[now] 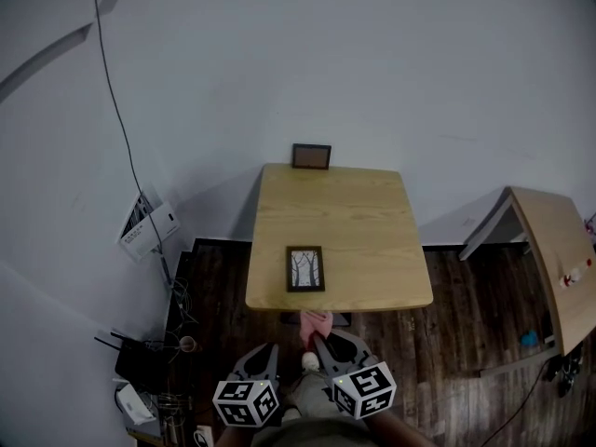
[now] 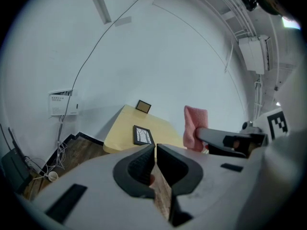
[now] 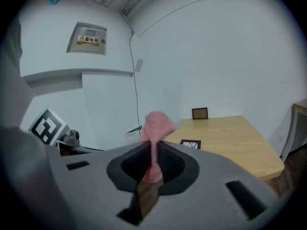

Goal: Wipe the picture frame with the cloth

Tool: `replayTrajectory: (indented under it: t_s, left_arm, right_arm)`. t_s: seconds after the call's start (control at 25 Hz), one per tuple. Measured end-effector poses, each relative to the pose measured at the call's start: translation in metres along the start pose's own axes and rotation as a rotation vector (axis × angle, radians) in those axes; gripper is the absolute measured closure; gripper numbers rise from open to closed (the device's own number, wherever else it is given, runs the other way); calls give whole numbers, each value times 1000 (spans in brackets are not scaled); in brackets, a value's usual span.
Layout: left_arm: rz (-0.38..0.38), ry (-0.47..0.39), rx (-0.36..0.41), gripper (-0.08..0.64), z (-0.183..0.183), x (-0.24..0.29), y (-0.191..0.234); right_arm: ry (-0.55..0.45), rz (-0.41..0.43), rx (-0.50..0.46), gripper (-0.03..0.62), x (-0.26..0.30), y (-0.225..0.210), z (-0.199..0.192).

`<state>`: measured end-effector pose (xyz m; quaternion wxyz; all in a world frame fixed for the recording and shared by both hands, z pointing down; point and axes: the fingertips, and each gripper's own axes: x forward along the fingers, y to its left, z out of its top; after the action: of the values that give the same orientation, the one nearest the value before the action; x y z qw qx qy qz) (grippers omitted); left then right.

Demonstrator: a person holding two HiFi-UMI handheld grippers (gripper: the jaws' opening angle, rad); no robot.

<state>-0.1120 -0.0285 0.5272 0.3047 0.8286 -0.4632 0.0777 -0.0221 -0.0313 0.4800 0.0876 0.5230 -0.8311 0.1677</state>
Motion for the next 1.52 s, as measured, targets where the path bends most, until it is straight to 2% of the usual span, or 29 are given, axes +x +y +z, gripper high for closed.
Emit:
replayTrajectory:
  t_s: [0.32,0.72,0.88,1.0,1.2,1.52]
  left_arm:
    - [22,14,-26,548,36,65,14]
    - [34,104,-27,546,42,136,29]
    - [22,148,-37,542,35,160,37]
    - [11,198,-55,429,25,178,42]
    - [62,252,-65,428,11,205,60]
    - [116,337,-37,430,-11,229,77]
  right_arm:
    - [-5,31,-22,571,53,-48,38]
    - [36,62,-7,571,115,-101,51]
    - [66,84,-5,571,138,-114,47]
    - [94,101,-15,571,153,-122,41]
    - [153,113,-21,571,178,-136,26]
    - [259,129,-30,571,221,-150,-8]
